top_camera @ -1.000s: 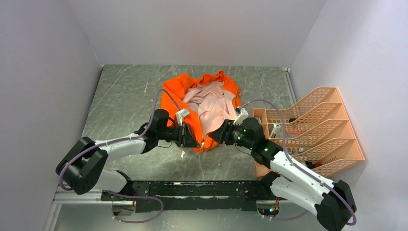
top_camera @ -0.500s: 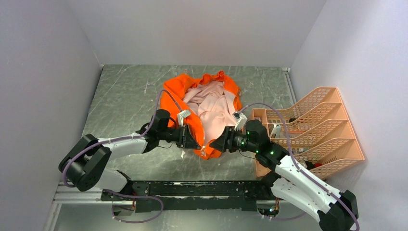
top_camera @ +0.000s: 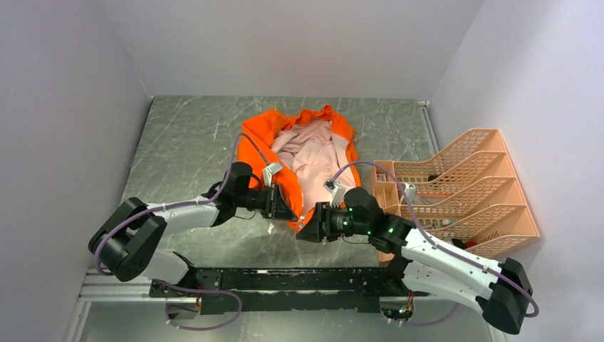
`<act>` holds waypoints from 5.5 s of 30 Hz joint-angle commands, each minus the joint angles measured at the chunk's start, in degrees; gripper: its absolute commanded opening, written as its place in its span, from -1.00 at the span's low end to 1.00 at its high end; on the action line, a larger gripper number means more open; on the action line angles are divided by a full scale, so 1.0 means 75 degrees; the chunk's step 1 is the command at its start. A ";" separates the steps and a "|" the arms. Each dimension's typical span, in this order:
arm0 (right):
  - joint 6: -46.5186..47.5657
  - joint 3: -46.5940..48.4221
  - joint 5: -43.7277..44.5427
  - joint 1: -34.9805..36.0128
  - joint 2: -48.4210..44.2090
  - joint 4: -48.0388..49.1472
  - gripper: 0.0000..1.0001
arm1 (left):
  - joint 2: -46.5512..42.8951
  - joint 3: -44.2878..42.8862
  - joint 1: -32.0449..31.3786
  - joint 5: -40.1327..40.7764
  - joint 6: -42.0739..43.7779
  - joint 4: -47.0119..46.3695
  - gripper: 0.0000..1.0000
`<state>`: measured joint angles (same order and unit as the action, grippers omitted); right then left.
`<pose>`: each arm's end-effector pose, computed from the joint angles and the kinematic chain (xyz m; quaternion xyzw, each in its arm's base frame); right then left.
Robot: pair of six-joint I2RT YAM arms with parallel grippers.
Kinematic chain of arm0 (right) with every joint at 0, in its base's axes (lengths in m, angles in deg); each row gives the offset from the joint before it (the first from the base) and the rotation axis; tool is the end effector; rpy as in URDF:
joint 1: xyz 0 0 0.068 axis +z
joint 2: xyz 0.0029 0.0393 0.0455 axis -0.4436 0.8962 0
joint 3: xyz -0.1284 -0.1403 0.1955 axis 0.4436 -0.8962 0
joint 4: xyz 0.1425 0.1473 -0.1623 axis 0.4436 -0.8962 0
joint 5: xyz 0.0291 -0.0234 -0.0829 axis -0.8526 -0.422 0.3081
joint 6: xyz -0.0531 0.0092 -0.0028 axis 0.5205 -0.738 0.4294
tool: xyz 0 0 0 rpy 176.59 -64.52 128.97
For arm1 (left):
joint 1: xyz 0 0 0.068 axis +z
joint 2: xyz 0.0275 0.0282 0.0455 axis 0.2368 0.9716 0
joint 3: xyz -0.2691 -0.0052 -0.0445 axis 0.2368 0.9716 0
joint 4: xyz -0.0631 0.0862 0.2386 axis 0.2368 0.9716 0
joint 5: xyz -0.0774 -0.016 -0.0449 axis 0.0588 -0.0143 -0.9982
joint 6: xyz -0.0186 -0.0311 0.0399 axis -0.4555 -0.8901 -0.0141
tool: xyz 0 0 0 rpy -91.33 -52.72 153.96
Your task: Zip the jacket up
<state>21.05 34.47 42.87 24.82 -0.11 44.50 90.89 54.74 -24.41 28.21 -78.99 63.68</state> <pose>0.1079 0.1538 0.2327 -0.1175 0.8442 0.4783 0.2117 0.1958 -0.1873 0.1810 0.1701 0.7848 -0.5813 0.1319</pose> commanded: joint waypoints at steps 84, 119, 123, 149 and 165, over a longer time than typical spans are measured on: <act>-0.3349 -0.0311 0.3979 0.2181 -0.1504 -0.0272 -0.04 | -0.0540 0.1018 -0.0812 0.0248 -0.4897 -0.3808 -0.84; -0.3767 -0.0319 0.5398 0.2832 -0.1515 0.0088 -0.29 | -0.0091 0.1084 -0.0844 0.0138 -0.5242 -0.4529 -0.84; -0.3827 -0.0375 0.5436 0.2829 -0.1650 0.0002 -0.34 | -0.0085 0.1097 -0.0860 0.0166 -0.5254 -0.4575 -0.84; -0.3530 -0.0341 0.5914 0.2830 -0.2105 -0.0056 -1.00 | -0.0139 0.0914 -0.0931 0.0132 -0.4680 -0.3756 -0.84; -0.2327 0.0222 0.6365 0.2656 -0.1976 0.0470 -1.00 | -0.1248 0.0048 -0.0998 0.0423 -0.1876 0.0234 -0.84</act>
<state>0.62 32.66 86.61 45.70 -14.31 43.58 83.29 57.27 -30.68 32.26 -101.24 54.13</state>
